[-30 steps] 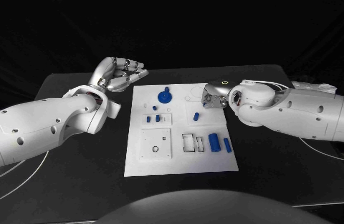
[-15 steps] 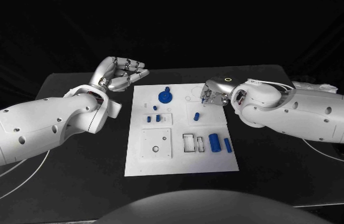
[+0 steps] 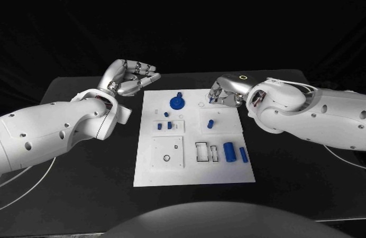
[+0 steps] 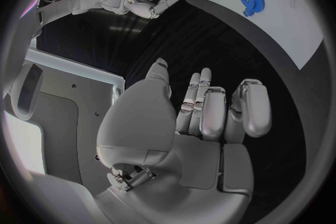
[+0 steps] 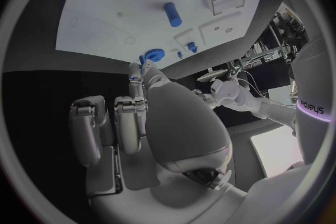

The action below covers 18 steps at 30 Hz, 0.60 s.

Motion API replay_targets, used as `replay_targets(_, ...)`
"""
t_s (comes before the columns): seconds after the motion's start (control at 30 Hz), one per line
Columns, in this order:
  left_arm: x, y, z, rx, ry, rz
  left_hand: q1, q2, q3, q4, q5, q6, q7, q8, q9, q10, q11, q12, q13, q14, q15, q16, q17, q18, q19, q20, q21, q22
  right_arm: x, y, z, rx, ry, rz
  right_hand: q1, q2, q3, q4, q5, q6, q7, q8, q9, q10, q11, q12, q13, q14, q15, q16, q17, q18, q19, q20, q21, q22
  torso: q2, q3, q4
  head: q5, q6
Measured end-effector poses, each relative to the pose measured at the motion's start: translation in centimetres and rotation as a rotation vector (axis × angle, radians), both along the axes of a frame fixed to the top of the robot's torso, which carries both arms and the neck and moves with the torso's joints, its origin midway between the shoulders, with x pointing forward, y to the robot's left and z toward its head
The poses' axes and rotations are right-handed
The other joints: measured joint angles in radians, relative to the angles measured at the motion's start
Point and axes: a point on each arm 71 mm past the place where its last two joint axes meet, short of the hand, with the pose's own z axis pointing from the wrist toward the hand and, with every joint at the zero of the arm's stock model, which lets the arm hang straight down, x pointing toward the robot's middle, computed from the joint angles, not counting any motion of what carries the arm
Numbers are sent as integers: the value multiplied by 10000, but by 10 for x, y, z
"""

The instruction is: Assemble the parts on the task board

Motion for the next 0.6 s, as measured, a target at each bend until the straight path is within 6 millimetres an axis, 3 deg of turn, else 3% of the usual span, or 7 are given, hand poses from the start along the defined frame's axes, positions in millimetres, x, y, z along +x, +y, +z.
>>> replay_targets(0.17,2,-1,0,20,-14,11,28,28,0,0,0,0,0,0,0,0,0,0,0,0,0,0,0,0,0,0,-42,0,-9,23,4,341,100,644,12,-13,69,10,-6,21,24,0,0,32,32,-38,0,0,0,0,0,0,0,0,0,3,-1,0,10,159,0)
replay_targets(0.43,5,-4,-1,44,-33,-3,-1,82,28,-28,0,0,0,0,0,0,0,0,0,0,0,0,0,0,0,0,-41,0,-25,58,8,781,295,1724,12,-14,110,-28,-8,4,41,-4,0,31,32,-83,0,-36,36,0,-1,-1,0,1,0,8,-15,-12,29,542,0)
replay_targets(0.6,7,-4,-2,81,-54,41,-1,81,28,-28,0,0,0,0,0,0,0,0,0,0,0,0,-1,-1,0,0,-41,0,-32,71,6,834,475,2251,62,-64,137,-55,-9,1,44,-10,1,66,66,-143,0,2,73,0,-1,-1,-40,40,0,7,-31,-26,29,669,0)
